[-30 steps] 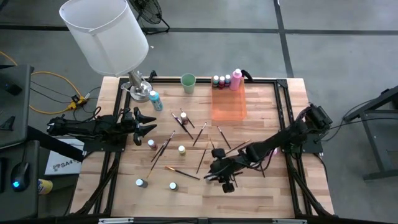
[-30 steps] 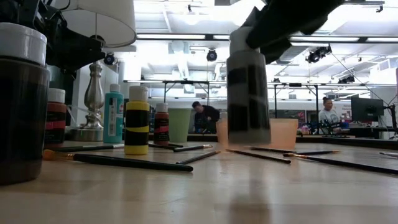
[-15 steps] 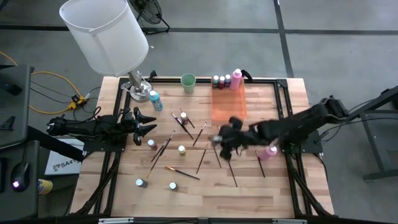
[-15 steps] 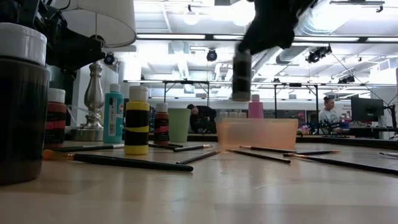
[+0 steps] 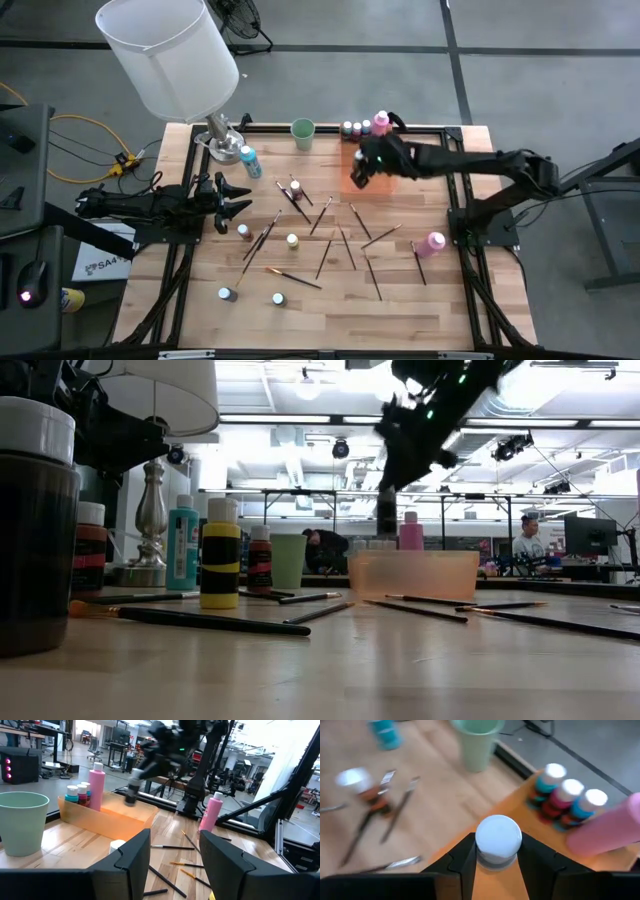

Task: Pick & Place Paint Supplies
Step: Put the gray paint bottle into the orange bin

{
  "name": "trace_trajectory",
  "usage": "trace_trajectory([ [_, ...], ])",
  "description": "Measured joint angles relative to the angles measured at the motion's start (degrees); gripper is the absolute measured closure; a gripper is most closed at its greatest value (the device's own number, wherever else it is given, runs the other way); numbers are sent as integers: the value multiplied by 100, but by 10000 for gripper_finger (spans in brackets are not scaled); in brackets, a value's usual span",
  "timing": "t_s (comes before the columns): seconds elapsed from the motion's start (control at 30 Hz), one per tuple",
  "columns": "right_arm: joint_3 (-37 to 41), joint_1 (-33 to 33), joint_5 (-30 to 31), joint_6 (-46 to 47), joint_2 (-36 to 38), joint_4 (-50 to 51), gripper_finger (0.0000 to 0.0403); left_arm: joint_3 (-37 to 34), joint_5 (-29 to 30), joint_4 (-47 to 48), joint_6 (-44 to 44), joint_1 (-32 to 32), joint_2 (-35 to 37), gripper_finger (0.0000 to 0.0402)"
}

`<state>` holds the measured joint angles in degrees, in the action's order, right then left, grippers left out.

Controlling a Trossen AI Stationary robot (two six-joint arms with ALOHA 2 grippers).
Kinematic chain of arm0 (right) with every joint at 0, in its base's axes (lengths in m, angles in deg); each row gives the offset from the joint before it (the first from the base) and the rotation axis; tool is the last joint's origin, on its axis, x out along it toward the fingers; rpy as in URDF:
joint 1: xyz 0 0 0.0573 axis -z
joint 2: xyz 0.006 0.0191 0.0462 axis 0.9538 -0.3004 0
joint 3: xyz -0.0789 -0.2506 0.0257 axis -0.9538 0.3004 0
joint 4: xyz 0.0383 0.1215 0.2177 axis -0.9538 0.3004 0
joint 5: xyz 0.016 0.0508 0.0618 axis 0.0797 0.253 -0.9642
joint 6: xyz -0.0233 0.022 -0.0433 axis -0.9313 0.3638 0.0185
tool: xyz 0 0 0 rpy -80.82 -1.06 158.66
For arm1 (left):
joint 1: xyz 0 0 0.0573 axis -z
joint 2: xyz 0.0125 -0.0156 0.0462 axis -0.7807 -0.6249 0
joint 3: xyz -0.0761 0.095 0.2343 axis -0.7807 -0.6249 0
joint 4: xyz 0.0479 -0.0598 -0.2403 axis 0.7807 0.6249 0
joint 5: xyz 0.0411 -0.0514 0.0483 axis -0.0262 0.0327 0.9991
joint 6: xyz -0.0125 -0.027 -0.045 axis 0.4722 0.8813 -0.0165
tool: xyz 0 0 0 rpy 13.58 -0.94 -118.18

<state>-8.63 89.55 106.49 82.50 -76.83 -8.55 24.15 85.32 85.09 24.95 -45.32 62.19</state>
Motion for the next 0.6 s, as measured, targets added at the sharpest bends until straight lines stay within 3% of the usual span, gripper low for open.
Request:
trace_trajectory([
  [0.2, -2, 715, -225, 103, -669, -827, 279, 0, 0, 0, 0, -1, -1, 234],
  [0.6, -2, 1243, -706, -327, -1537, -1704, 278, 0, 0, -2, 0, -1, 1, 234],
])
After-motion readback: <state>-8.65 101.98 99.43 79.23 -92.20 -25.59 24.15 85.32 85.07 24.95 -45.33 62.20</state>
